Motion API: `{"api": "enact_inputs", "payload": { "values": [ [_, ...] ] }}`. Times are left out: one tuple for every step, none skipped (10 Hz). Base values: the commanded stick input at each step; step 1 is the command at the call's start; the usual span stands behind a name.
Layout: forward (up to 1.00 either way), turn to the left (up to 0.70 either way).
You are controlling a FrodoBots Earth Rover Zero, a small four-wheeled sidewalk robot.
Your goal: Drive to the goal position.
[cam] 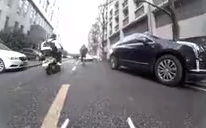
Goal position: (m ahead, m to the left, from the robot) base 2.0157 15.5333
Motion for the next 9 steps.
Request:
{"api": "enact_inputs", "payload": {
  "values": [
    [0.7, -0.14],
    [0.7, -0.14],
    [0.7, -0.14],
    [0.7, -0.14],
    [0.7, -0.14],
    [0.7, -0.14],
    [0.7, -0.14],
    [0.7, -0.14],
    [0.7, -0.14]
  ]
}}
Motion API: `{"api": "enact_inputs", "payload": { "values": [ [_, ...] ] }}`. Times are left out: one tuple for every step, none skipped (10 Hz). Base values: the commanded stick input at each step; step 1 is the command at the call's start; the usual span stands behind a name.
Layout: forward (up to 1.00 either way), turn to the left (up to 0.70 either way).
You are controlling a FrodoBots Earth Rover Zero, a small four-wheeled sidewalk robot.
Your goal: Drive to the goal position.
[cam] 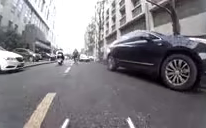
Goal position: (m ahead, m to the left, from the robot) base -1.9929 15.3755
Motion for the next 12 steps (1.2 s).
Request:
{"api": "enact_inputs", "payload": {
  "values": [
    [0.7, -0.14],
    [0.7, -0.14],
    [0.7, -0.14],
    [0.7, -0.14],
    [0.7, -0.14],
    [0.7, -0.14],
    [0.7, -0.14],
    [0.7, -0.14],
    [0.7, -0.14],
    [0.7, -0.14],
    [0.7, -0.14],
    [0.7, -0.14]
  ]
}}
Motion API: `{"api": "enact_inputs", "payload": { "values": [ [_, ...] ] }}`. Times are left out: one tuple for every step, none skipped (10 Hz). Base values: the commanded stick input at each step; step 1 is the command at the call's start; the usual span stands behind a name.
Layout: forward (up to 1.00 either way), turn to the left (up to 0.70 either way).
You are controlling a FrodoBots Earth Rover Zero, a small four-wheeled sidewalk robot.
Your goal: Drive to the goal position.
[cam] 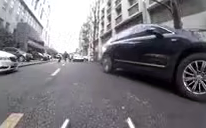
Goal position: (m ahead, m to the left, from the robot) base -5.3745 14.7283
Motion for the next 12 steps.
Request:
{"api": "enact_inputs", "payload": {
  "values": [
    [0.7, -0.14],
    [0.7, -0.14],
    [0.7, -0.14],
    [0.7, -0.14],
    [0.7, -0.14],
    [0.7, -0.14],
    [0.7, -0.14],
    [0.7, -0.13],
    [0.7, -0.04],
    [0.7, 0.0],
    [0.7, 0.0],
    [0.7, 0.0]
  ]
}}
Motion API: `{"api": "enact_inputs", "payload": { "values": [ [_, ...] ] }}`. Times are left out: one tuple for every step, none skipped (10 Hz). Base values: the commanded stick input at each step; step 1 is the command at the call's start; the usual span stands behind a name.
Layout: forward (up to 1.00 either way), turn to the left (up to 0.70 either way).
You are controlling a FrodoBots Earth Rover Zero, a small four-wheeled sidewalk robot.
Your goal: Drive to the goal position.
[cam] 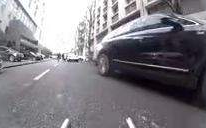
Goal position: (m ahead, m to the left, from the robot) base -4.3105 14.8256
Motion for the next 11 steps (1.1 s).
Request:
{"api": "enact_inputs", "payload": {
  "values": [
    [0.7, 0.0],
    [0.7, 0.0],
    [0.7, 0.0],
    [0.7, 0.0],
    [0.7, 0.0],
    [0.7, 0.0],
    [0.7, 0.01],
    [0.7, 0.05],
    [0.7, 0.1],
    [0.7, 0.13],
    [0.7, 0.14]
  ]
}}
